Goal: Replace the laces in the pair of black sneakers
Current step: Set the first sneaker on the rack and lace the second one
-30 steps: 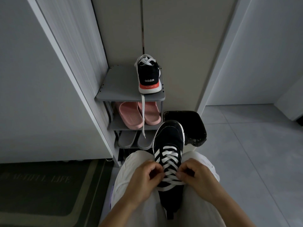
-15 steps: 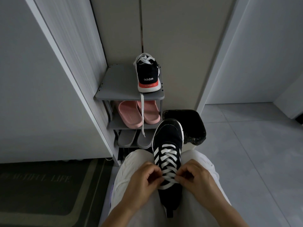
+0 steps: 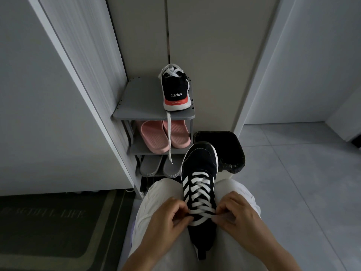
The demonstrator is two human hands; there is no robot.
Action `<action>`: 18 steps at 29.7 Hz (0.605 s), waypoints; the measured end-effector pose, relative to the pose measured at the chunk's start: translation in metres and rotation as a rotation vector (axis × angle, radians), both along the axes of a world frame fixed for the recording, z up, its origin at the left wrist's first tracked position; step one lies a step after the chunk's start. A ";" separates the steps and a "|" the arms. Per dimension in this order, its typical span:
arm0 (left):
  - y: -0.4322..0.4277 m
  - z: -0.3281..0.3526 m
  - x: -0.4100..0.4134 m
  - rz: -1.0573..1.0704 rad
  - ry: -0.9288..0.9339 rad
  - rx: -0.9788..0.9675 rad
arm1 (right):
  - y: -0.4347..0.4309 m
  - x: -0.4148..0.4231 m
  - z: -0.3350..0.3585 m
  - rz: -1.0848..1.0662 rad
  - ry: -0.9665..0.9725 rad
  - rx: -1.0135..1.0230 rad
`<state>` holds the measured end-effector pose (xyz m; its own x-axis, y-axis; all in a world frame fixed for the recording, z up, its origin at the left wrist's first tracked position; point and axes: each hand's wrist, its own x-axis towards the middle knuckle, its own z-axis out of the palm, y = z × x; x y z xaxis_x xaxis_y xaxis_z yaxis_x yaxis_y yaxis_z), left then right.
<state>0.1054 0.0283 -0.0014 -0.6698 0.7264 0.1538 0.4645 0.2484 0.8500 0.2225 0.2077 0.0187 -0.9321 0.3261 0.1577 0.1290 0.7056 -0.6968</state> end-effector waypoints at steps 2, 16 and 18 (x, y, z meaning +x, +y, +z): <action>-0.004 -0.008 0.001 -0.016 0.170 -0.082 | 0.002 0.001 -0.007 0.046 0.016 0.079; -0.029 -0.006 -0.009 -0.093 0.064 -0.077 | 0.009 0.005 -0.003 0.061 0.017 -0.011; -0.028 -0.006 -0.008 -0.104 0.086 -0.089 | 0.010 0.006 -0.004 0.081 0.001 0.017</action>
<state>0.0971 -0.0001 -0.0074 -0.5771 0.8047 0.1392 0.5623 0.2679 0.7824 0.2285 0.2174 0.0149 -0.9551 0.2470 0.1638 0.0701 0.7252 -0.6850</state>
